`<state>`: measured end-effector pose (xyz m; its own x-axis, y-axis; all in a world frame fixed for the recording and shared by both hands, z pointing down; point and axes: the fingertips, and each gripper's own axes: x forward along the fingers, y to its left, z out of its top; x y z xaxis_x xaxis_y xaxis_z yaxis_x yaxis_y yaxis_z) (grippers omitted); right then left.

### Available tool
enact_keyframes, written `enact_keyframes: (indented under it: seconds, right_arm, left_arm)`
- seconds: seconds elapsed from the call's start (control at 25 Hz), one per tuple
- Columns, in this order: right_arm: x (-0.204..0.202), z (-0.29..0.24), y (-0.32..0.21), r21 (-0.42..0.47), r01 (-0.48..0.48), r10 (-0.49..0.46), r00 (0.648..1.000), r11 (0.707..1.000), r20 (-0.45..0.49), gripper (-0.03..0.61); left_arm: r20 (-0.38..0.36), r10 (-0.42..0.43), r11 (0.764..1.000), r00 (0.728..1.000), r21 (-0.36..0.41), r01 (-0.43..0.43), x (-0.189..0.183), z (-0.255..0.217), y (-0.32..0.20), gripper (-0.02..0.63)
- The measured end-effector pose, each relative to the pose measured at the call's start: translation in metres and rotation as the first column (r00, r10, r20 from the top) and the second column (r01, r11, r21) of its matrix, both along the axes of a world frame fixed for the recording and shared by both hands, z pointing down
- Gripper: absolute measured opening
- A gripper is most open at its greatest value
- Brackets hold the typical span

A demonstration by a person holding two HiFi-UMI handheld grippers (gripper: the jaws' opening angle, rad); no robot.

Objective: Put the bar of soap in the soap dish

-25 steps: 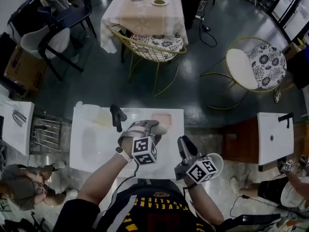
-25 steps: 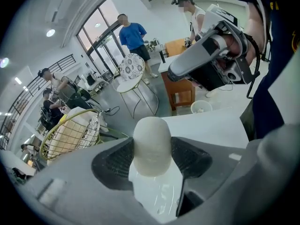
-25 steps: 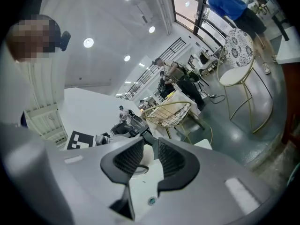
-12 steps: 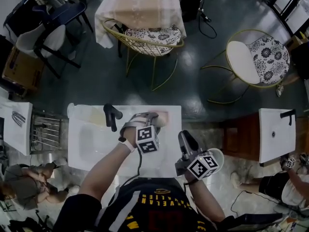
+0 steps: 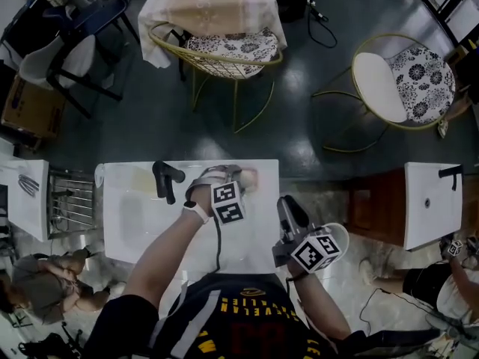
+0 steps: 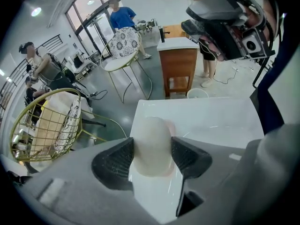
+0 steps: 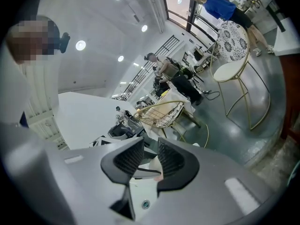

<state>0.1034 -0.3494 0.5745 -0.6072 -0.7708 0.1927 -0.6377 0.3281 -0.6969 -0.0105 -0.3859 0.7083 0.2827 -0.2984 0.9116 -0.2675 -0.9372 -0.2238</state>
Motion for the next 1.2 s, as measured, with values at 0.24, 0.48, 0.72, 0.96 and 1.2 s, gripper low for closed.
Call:
enact_keyframes:
  seconds: [0.24,0.48,0.72,0.96,1.2]
  right_arm:
    - [0.002,0.004,-0.009,-0.014,-0.007,0.007,1.000,1.000,0.010,0.094]
    - [0.005,0.007,-0.014,-0.022,-0.010,0.011,1.000,1.000,0.019,0.094]
    - [0.010,0.009,-0.017,-0.026,-0.020,0.020,1.000,0.999,0.020,0.092]
    - [0.010,0.012,-0.018,-0.034,-0.025,0.026,0.999,0.999,0.026,0.092]
    - [0.009,0.014,-0.018,-0.043,-0.026,0.027,0.999,0.999,0.030,0.089]
  left_arm:
    - [0.060,0.057,0.998,0.997,-0.041,-0.054,0.001,0.017,-0.006,0.256]
    - [0.082,0.068,0.996,0.994,-0.067,-0.063,0.002,0.026,-0.010,0.256]
    - [0.090,0.080,0.994,0.993,-0.086,-0.072,0.005,0.032,-0.009,0.256]
    - [0.109,0.092,0.991,0.990,-0.105,-0.081,0.004,0.039,-0.010,0.256]
    - [0.110,0.097,0.990,0.989,-0.117,-0.084,0.003,0.042,-0.009,0.256]
